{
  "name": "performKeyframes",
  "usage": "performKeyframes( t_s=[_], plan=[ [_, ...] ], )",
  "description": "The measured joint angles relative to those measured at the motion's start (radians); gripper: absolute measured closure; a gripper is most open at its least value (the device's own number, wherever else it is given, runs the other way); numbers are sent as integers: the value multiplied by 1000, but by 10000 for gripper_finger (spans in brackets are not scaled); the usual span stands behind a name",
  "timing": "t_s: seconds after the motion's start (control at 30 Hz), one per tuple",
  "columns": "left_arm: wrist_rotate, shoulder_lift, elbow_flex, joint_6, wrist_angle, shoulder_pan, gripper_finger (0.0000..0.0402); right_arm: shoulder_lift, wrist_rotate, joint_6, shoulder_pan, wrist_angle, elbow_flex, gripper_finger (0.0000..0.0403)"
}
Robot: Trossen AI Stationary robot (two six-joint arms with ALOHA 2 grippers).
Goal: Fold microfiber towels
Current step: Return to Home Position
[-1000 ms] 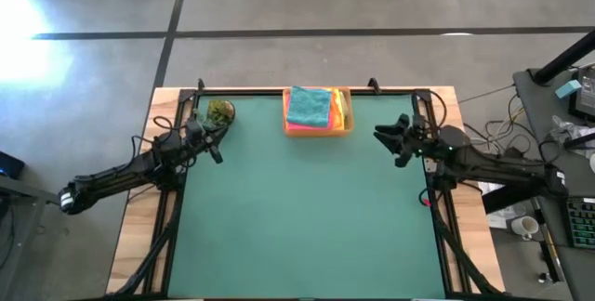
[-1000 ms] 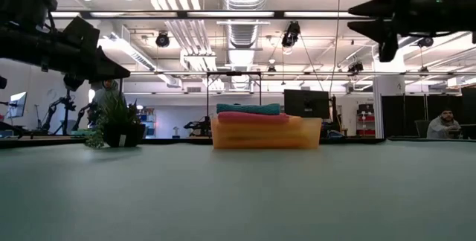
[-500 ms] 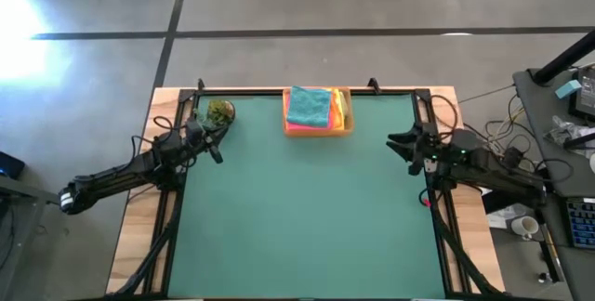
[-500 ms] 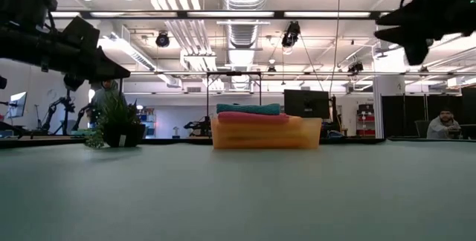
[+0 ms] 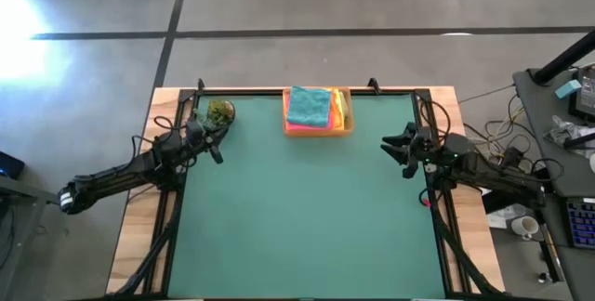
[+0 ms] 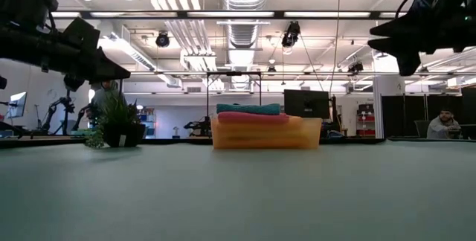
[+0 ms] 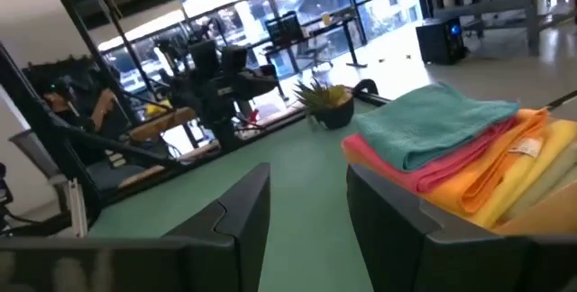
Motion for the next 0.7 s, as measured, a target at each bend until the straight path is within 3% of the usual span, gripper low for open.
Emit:
performKeyframes(
  t_s=[0.2,0.7],
  plan=[
    [0,4,0,0,0,0,402,0,6,-11,0,213,-93,264],
    [0,7,0,0,0,0,402,16,5,41,0,103,-95,264]
  ],
)
